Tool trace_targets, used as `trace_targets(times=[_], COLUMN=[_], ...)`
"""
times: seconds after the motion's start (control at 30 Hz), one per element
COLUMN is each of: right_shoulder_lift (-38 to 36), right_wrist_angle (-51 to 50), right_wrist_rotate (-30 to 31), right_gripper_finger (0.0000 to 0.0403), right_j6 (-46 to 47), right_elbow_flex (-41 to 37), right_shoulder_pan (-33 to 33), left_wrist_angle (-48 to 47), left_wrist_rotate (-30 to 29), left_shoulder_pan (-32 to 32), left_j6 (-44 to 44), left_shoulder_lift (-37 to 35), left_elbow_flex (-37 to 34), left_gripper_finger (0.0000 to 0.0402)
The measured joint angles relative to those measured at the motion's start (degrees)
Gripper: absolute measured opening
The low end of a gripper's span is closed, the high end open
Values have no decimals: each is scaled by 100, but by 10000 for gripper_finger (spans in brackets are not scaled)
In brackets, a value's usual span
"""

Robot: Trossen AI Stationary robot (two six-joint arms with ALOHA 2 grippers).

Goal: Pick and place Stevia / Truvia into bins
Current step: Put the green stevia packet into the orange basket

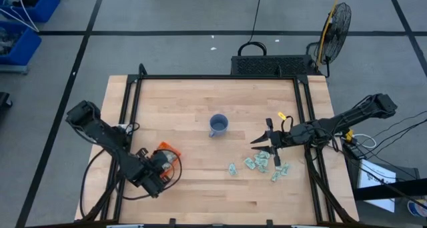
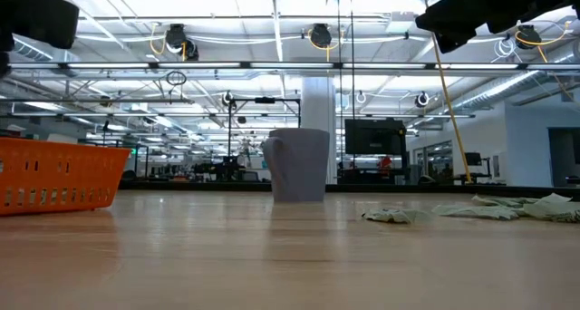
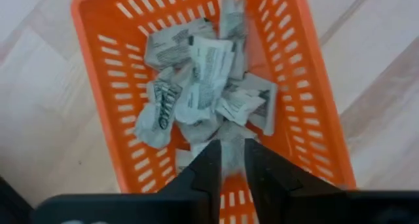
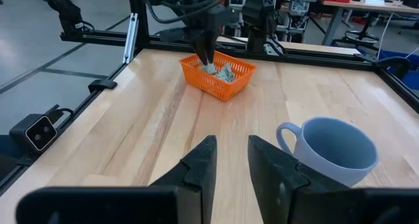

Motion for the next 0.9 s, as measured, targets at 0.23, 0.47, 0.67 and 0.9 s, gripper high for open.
trace_targets(times=[0.23, 0.47, 0.67, 0.9], right_shoulder_lift=[101, 1165, 2668, 3796], right_wrist_angle=[-2, 451, 2270, 3124], right_wrist_rotate=[-2, -79, -1804, -1794], right_gripper_finger=[79, 79, 80, 105], right_j6=[-114, -646, -1423, -1108], right_elbow_flex=[0, 0, 2, 2], right_shoulder_pan=[0, 0, 7, -196], left_wrist_angle=[10, 7, 13, 12], left_wrist_rotate=[-27, -351, -785, -755], left_shoulder_pan=[76, 397, 628, 681], left_j6=[-4, 496, 1015, 1056], left_shoulder_lift=[0, 0, -2, -2], left_elbow_flex=[-33, 188, 292, 292], left_gripper_finger=[111, 117, 118, 118])
